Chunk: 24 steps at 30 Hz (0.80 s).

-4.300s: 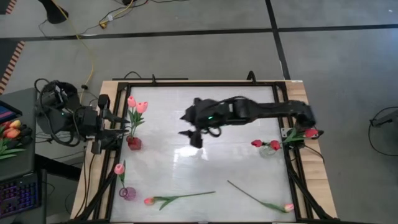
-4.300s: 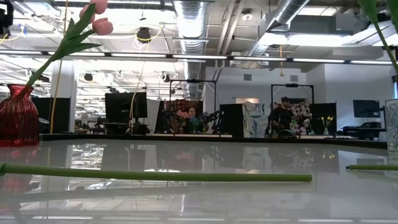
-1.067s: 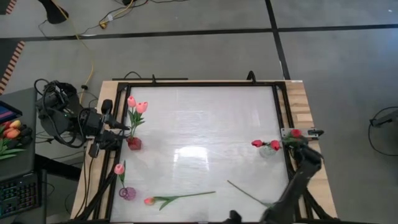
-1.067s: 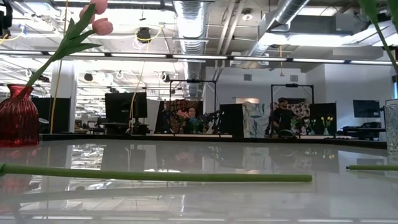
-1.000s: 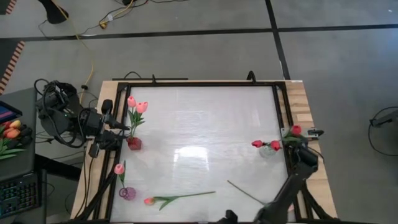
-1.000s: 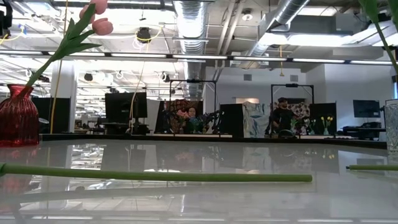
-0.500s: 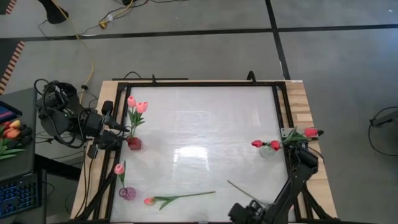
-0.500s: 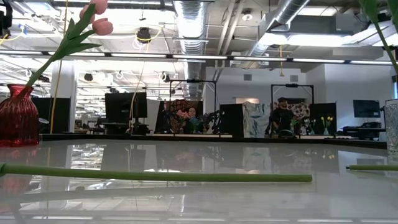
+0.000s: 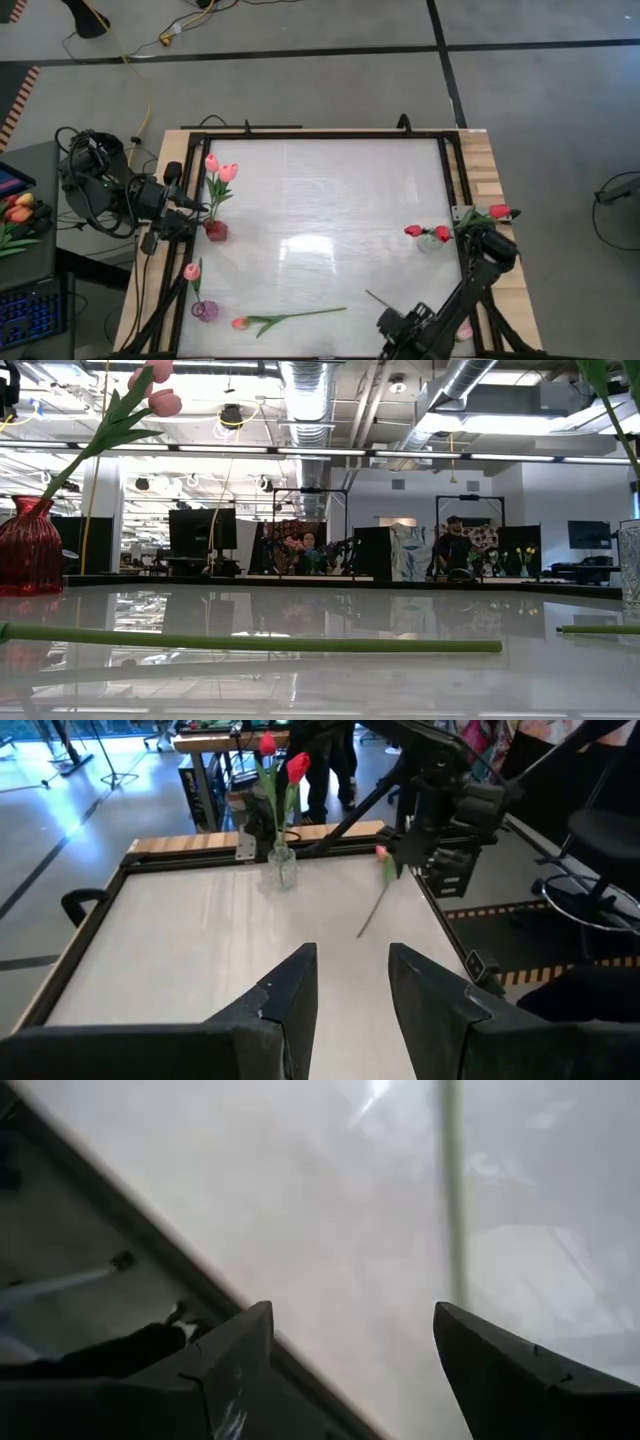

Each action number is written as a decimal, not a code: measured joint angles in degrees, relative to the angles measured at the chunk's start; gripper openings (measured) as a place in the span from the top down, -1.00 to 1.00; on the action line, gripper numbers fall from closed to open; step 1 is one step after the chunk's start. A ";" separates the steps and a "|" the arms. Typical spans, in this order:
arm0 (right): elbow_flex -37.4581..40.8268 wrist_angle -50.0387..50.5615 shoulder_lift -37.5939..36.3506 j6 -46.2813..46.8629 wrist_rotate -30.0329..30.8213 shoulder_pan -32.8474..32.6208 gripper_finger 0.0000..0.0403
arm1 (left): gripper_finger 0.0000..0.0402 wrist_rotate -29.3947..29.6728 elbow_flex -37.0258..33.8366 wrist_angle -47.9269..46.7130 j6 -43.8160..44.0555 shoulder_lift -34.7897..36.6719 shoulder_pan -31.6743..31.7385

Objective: Sort flowers into vase by color
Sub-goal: Put the right light pink flower into the purple flower vase

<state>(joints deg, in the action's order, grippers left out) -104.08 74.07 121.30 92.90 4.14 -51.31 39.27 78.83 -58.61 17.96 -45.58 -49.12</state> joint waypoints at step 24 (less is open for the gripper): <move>30.74 -22.81 -10.20 -1.25 -7.17 -0.61 -0.38 | 0.44 0.03 0.00 0.00 2.33 0.00 0.00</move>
<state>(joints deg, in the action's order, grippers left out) -73.34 51.26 111.11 91.65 -3.03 -51.92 39.30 78.83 -58.61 20.29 -45.58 -49.12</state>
